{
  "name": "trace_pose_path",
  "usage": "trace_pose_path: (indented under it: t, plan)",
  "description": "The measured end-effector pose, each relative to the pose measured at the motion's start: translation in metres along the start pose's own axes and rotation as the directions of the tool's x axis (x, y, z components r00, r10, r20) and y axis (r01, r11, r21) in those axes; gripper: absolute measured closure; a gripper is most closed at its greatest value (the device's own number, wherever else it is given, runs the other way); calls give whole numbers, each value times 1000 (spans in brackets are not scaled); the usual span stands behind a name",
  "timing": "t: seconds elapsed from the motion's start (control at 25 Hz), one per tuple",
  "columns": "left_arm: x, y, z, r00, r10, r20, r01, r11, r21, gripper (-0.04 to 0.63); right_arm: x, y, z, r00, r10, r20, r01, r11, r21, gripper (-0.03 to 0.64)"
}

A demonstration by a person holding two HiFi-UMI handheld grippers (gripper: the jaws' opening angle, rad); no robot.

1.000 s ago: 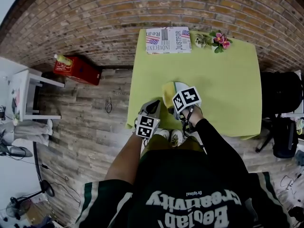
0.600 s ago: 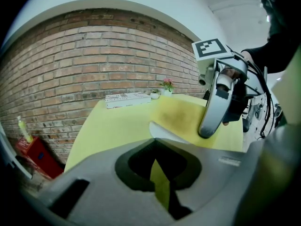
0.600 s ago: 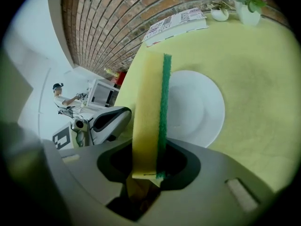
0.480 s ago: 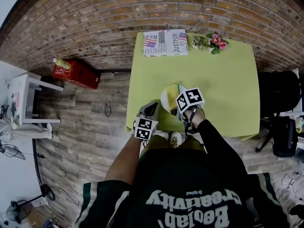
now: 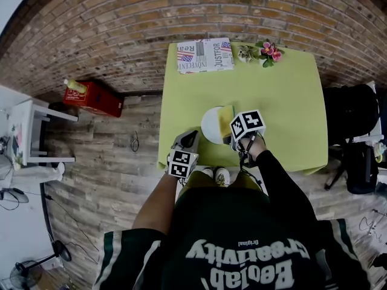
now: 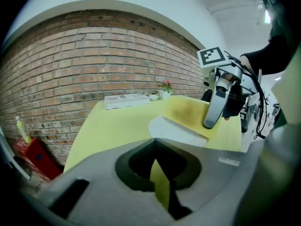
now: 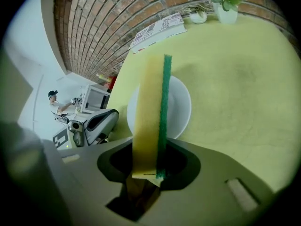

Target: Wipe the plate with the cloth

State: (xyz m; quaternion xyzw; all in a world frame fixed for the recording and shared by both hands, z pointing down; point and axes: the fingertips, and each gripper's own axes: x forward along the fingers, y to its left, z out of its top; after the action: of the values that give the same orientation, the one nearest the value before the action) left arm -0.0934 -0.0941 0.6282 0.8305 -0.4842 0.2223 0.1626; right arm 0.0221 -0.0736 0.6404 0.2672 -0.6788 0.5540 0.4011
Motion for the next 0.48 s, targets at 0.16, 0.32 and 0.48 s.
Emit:
trace_pose_path:
  t: [0.16, 0.32, 0.48]
  plan:
    - [0, -1, 0, 1000, 0, 5, 0, 1000, 0, 588, -5, -9, -3, 1000, -16, 8, 16, 1000, 16, 474]
    - [0, -1, 0, 1000, 1, 9, -1, 1000, 2, 588, -9, -17, -2, 999, -40, 14, 40, 999, 18, 474]
    - [-1, -1, 0, 1000, 0, 13, 0, 1000, 1, 588, -12, -22, -4, 998, -57, 18, 57, 998, 21, 474]
